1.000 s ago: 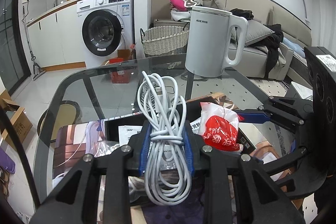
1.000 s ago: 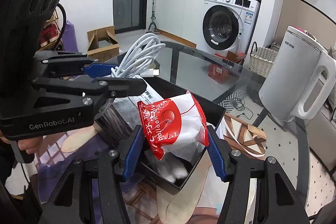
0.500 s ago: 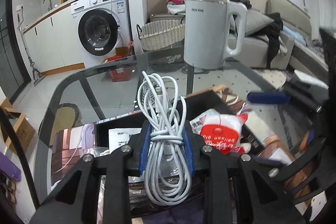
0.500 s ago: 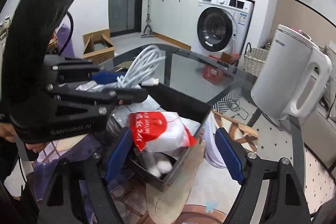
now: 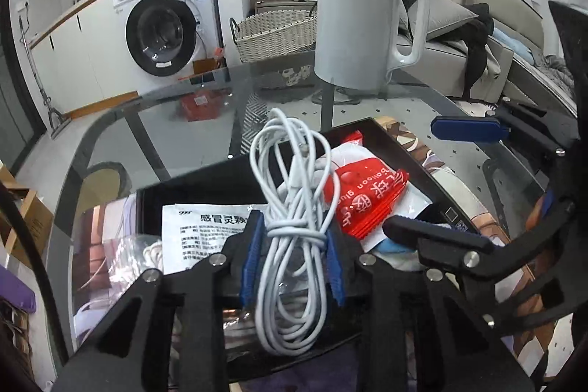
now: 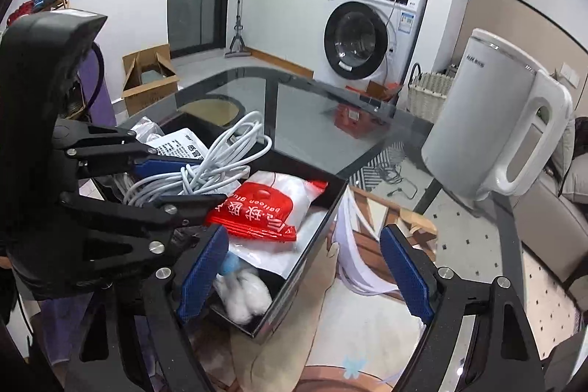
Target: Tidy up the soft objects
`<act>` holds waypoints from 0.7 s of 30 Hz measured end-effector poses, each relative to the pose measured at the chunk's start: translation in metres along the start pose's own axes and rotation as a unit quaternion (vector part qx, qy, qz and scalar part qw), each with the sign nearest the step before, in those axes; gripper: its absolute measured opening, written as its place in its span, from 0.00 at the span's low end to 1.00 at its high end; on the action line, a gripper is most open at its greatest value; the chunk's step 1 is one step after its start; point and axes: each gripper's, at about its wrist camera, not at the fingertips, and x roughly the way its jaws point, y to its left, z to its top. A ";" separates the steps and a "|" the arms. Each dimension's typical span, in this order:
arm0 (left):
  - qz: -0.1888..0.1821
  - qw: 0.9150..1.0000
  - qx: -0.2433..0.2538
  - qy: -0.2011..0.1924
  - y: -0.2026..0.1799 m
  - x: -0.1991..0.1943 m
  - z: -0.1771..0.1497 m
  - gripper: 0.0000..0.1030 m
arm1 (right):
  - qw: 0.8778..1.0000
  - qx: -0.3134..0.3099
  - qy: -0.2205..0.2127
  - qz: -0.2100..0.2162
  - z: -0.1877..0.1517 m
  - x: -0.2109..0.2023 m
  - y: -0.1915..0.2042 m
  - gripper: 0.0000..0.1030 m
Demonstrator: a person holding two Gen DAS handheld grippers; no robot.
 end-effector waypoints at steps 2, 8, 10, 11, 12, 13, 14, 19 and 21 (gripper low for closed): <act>0.009 1.000 0.012 -0.005 -0.002 -0.003 -0.003 0.37 | 1.000 0.000 -0.002 0.005 0.000 0.001 0.001 0.84; 0.045 0.998 0.009 -0.032 -0.001 -0.033 -0.006 0.84 | 1.000 0.008 -0.024 0.017 -0.006 -0.018 -0.001 0.89; 0.062 0.997 -0.002 -0.052 0.003 -0.046 -0.010 0.99 | 0.999 0.016 -0.045 0.020 -0.011 -0.029 -0.003 0.95; 0.060 0.996 -0.011 -0.063 0.005 -0.053 -0.013 1.00 | 0.998 0.016 -0.054 0.021 -0.012 -0.034 -0.004 0.96; 0.055 0.996 -0.017 -0.070 0.008 -0.057 -0.016 1.00 | 0.998 0.017 -0.061 0.020 -0.014 -0.039 -0.004 0.98; 0.049 0.995 -0.024 -0.079 0.011 -0.061 -0.019 1.00 | 0.997 0.020 -0.067 0.017 -0.015 -0.044 -0.004 0.99; 0.052 0.994 -0.031 -0.086 0.013 -0.066 -0.022 1.00 | 0.997 0.023 -0.071 0.018 -0.016 -0.047 -0.004 0.99; 0.059 0.992 -0.055 -0.096 0.016 -0.079 -0.038 1.00 | 0.996 0.033 -0.081 0.023 -0.021 -0.061 0.002 0.99; 0.059 0.991 -0.053 -0.103 0.015 -0.083 -0.043 1.00 | 0.995 0.030 -0.088 0.027 -0.025 -0.065 0.006 0.99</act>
